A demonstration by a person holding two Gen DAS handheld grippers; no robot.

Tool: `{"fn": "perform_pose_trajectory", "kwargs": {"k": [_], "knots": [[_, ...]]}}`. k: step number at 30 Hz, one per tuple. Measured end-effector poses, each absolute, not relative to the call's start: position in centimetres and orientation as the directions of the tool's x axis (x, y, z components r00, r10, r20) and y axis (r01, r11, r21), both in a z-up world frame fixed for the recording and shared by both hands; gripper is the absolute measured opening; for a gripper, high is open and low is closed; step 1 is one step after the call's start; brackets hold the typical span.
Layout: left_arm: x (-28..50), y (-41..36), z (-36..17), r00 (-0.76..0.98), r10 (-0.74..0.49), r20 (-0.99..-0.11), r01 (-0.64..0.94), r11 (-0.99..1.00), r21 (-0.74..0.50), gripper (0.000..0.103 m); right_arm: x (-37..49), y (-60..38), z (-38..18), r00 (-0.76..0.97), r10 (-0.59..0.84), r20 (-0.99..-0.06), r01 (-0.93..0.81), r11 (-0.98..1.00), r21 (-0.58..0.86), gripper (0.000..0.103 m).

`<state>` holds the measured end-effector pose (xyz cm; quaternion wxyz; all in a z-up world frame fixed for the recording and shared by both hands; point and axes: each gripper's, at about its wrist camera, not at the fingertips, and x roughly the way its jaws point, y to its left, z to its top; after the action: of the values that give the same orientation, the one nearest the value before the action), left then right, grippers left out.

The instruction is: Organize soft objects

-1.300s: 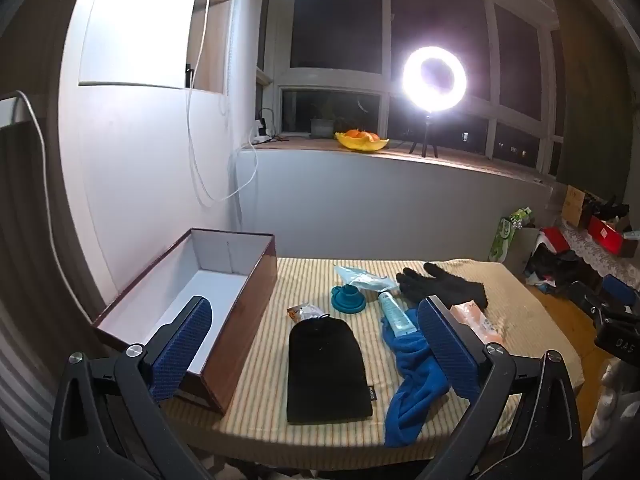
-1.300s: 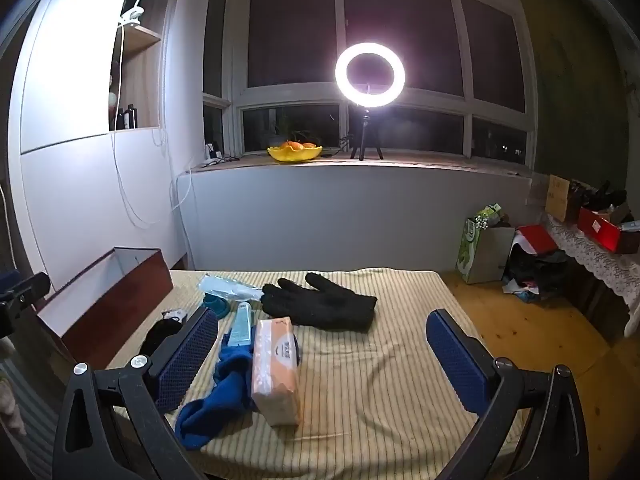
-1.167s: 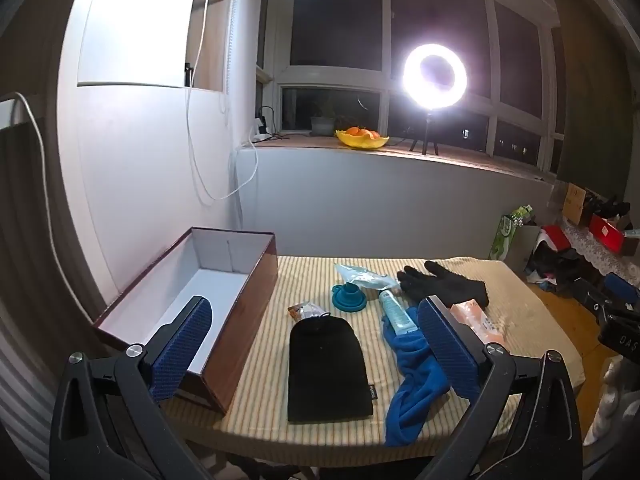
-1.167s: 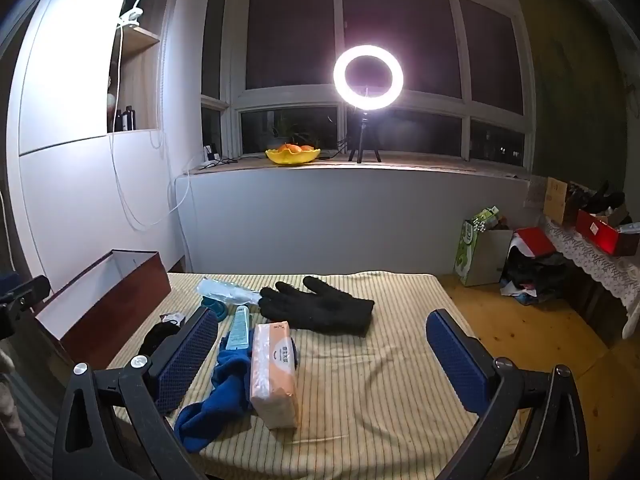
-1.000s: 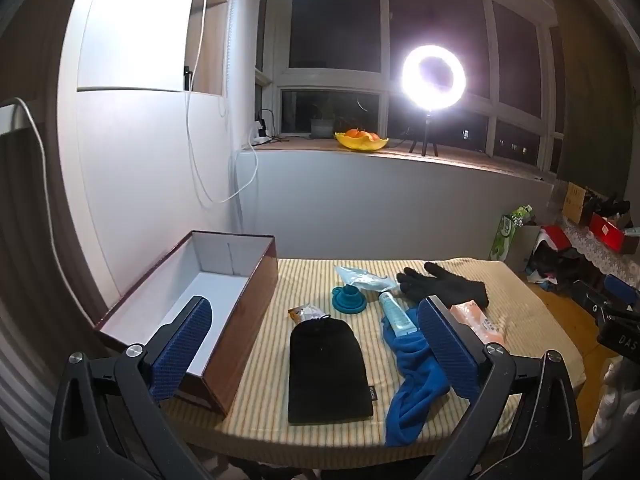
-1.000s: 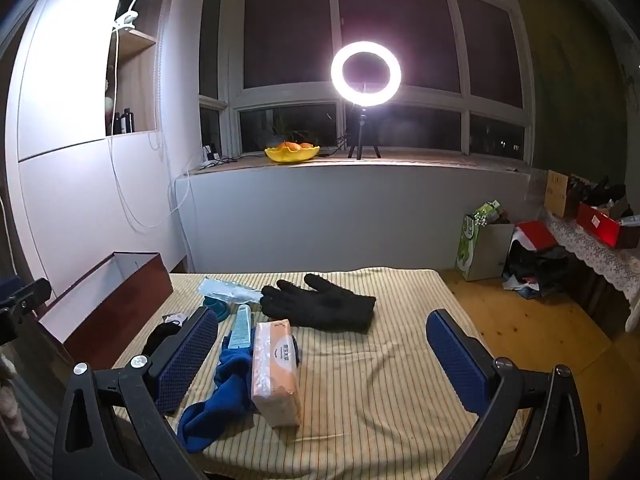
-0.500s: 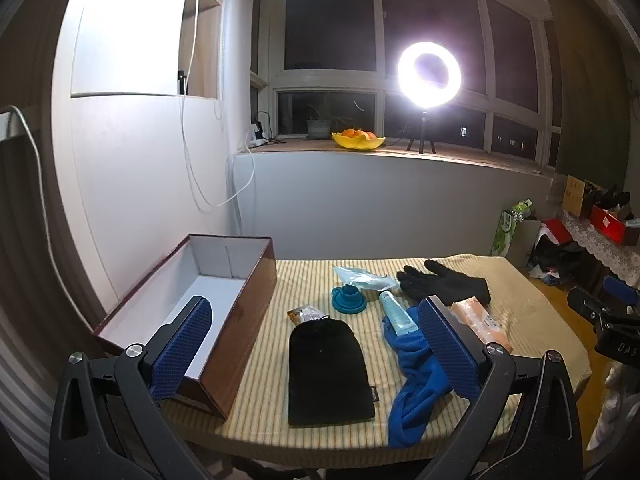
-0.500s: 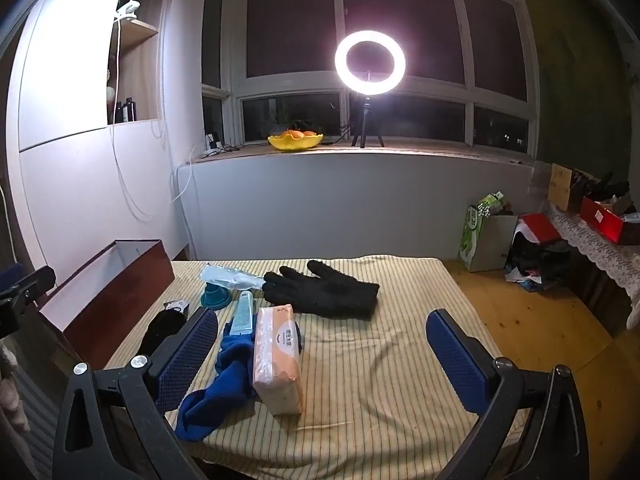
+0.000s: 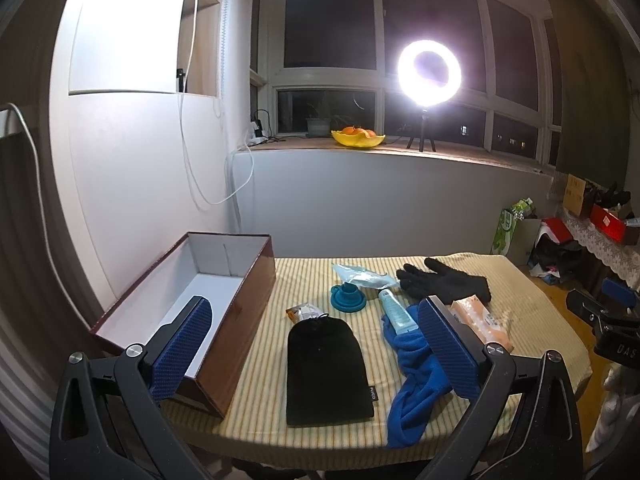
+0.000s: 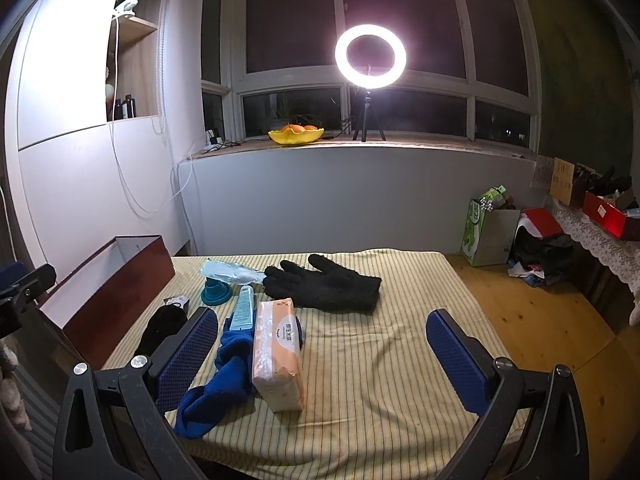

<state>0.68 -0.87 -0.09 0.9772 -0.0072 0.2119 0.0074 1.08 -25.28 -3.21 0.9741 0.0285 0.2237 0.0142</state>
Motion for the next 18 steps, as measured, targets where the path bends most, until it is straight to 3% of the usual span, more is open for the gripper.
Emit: {"fn": "perform_pose_trajectory", "kwargs": {"k": [18], "knots": [[0.51,-1.43,-0.44,0.912,0.007,-0.411,-0.006,1.0,0.003,0.102,0.93,-25.26,-3.65,0.899,0.049,-0.435,-0.019,0.997,0.072,0.103]]}}
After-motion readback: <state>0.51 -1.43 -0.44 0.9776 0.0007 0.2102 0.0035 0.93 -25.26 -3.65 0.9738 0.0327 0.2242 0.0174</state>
